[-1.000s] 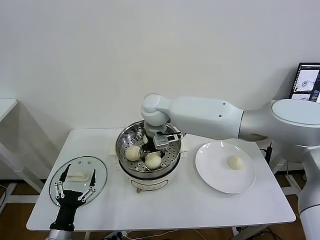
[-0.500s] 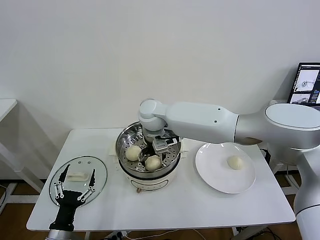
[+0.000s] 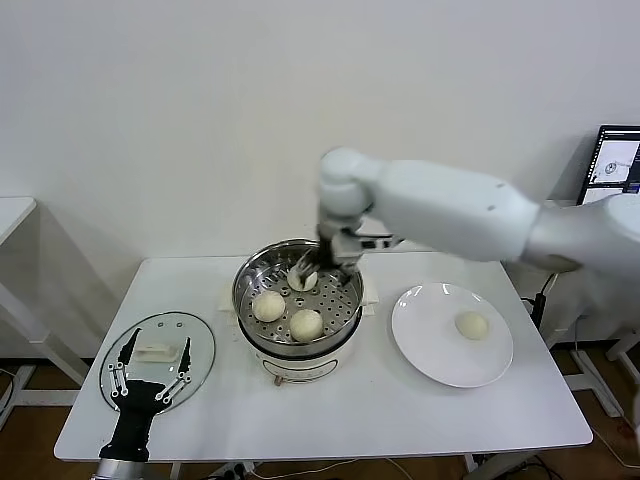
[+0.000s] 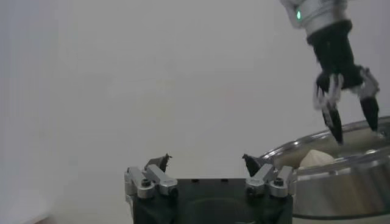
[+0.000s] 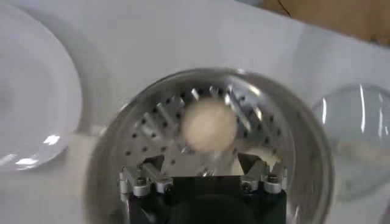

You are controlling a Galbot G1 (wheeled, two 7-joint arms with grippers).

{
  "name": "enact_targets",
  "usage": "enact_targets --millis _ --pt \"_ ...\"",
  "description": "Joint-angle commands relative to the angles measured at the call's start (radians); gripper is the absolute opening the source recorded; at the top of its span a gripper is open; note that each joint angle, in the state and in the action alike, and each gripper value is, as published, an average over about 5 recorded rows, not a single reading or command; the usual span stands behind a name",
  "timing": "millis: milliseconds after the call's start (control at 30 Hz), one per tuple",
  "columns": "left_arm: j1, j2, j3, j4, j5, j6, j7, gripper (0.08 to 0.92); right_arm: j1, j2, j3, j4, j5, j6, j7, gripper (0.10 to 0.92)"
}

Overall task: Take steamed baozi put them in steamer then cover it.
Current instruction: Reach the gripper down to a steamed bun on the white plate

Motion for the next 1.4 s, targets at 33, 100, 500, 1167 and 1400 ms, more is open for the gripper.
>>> enact_targets --millis 33,100,500,1167,1400 --pt "0.002 0.003 0.004 -0.012 0.003 0.002 0.001 0.823 0.038 -0.369 -0.013 -0.167 0.321 -0.541 -0.083 0.823" --pt "0.003 0.003 0.007 -0.015 0.006 0.002 0.001 0.823 0.007 -0.411 -0.038 -0.229 0.327 -0.571 -0.069 0.823" --pt "0.040 -0.007 -0.005 -0.038 0.033 0.005 0.001 0.823 -0.326 -0.430 0.120 -0.514 0.193 -0.555 0.013 0.823" --pt "0.052 -0.017 -0.023 -0.033 0.032 0.002 0.000 0.823 -0.508 -0.242 0.256 -0.649 0.145 -0.523 0.108 0.823" --pt "0.050 -0.016 -0.024 -0.029 0.032 0.002 -0.001 0.823 -0.511 -0.209 0.254 -0.668 0.141 -0.518 0.117 0.823"
